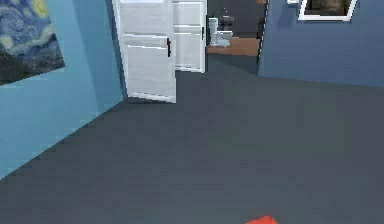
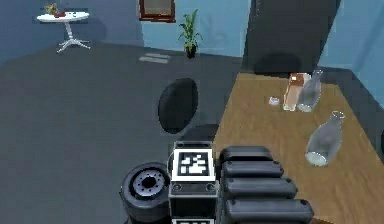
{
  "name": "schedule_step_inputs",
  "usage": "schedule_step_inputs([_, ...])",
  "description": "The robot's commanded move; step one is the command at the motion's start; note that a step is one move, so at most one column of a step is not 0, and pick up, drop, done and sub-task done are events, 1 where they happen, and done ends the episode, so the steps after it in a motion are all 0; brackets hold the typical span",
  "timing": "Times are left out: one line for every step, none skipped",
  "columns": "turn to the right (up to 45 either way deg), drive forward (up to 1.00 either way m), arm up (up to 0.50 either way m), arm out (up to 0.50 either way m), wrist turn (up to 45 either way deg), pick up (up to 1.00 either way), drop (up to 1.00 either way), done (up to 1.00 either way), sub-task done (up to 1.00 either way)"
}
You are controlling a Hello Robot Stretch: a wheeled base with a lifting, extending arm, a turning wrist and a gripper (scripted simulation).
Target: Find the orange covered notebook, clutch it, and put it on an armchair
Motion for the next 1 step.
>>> schedule_step_inputs([0.0, 1.0, 0.0, 0.0, 0.0, 0.0, 0.0, 0.0, 0.0])
